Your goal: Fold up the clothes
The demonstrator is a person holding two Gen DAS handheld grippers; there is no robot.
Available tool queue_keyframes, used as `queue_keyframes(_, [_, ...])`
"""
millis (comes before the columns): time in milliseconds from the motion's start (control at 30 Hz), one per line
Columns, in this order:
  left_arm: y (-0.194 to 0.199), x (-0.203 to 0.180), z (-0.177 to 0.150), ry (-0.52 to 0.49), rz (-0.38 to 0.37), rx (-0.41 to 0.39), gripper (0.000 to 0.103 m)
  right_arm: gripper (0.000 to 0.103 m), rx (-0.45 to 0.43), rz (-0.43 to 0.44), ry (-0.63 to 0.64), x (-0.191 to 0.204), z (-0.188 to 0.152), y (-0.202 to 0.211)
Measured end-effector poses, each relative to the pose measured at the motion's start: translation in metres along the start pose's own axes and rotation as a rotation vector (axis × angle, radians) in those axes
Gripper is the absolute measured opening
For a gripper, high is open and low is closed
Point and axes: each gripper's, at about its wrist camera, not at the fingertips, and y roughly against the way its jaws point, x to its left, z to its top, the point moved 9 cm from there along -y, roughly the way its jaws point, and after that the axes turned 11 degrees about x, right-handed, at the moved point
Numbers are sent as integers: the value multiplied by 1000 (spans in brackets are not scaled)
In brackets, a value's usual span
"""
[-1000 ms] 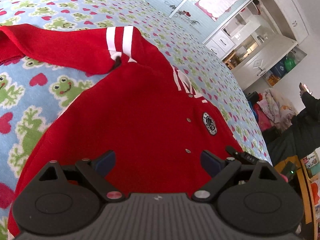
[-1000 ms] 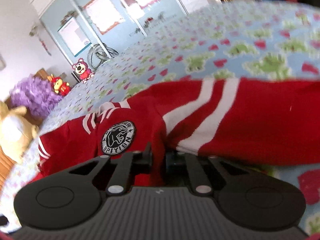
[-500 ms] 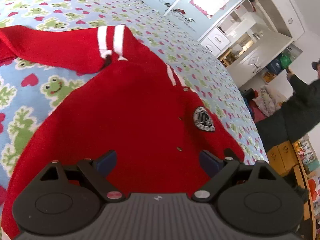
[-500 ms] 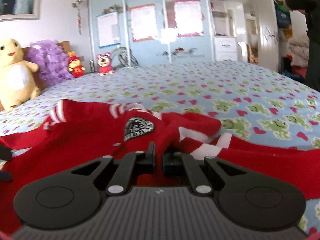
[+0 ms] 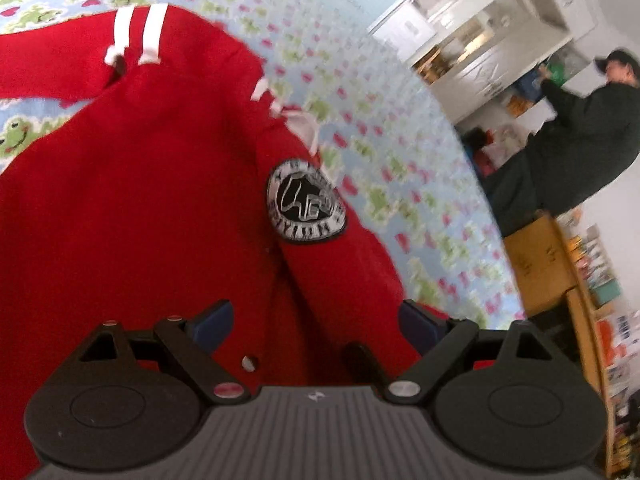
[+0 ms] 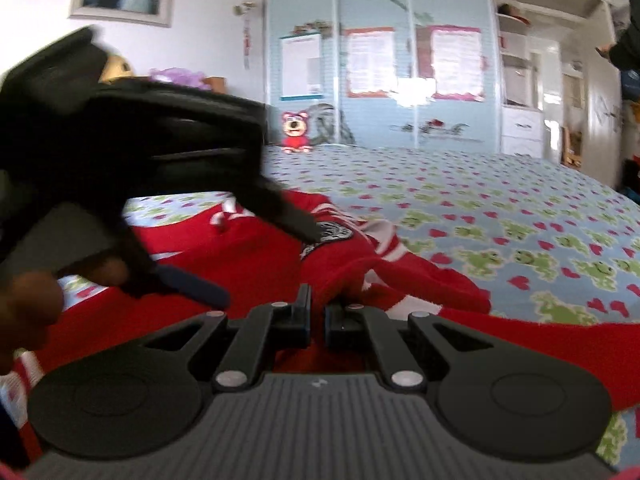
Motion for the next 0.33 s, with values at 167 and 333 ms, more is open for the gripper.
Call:
queue_keyframes(167, [-11, 2, -5, 19, -63, 49, 87, 2, -14, 90, 28, 17, 1, 18])
queue_keyframes(333, [-21, -9, -26, -26, -170, 144, 74, 2, -22, 194, 58, 39, 0, 40])
